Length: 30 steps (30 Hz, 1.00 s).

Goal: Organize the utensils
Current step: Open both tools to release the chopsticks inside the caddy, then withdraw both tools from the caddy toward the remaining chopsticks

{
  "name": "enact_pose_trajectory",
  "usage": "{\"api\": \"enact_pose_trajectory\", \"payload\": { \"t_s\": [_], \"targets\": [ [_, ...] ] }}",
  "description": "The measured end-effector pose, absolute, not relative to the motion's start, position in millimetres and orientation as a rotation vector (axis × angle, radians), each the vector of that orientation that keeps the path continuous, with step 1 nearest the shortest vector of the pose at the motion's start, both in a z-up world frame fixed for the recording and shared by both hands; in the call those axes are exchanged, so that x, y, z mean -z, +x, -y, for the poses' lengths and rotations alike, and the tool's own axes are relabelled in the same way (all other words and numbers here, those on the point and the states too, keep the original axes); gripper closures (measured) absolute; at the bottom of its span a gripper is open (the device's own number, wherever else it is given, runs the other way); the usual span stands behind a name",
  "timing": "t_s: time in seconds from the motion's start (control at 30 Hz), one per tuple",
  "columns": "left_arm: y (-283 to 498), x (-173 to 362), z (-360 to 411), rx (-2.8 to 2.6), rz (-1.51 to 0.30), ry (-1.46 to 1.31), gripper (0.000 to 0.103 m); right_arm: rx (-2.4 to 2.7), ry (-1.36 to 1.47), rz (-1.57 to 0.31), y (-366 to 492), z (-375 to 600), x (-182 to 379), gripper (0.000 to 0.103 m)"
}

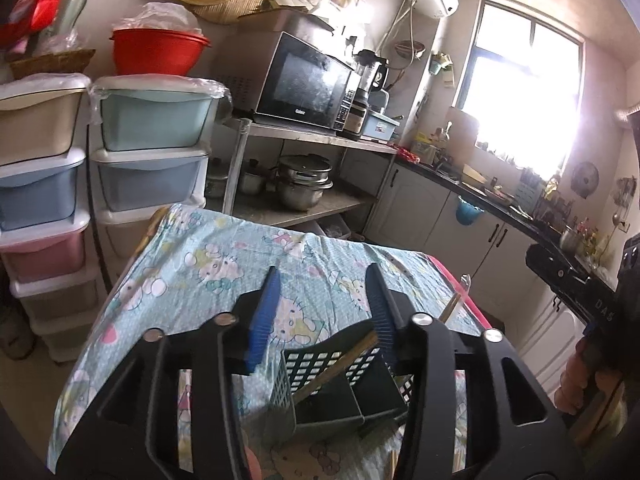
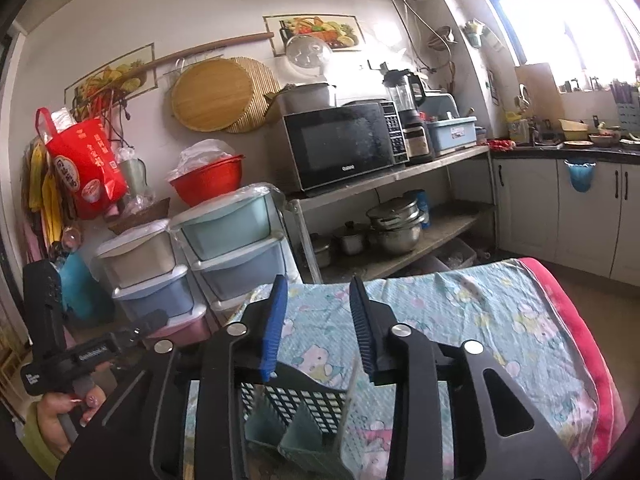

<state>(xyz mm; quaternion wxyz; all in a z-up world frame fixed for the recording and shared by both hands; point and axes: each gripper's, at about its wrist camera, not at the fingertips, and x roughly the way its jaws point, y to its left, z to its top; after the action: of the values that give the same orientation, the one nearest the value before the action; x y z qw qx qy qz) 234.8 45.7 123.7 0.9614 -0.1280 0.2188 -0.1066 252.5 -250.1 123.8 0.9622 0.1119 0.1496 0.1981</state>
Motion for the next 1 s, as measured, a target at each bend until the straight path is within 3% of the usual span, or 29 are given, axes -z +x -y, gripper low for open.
{"api": "enact_pose_trajectory", "payload": {
  "t_s": [0.57, 1.0],
  "targets": [
    [201.1, -105.1, -39.8, 0.235, -0.456, -0.265, 0.034, -0.375, 0.145, -0.393, 219.6, 245.8, -87.0, 0.058],
    [175.3, -85.4, -39.5, 0.236, -0.478, -0.276, 0.019, -0.401, 0.114, -0.444, 195.7, 237.2, -69.2, 0.055]
  ]
}}
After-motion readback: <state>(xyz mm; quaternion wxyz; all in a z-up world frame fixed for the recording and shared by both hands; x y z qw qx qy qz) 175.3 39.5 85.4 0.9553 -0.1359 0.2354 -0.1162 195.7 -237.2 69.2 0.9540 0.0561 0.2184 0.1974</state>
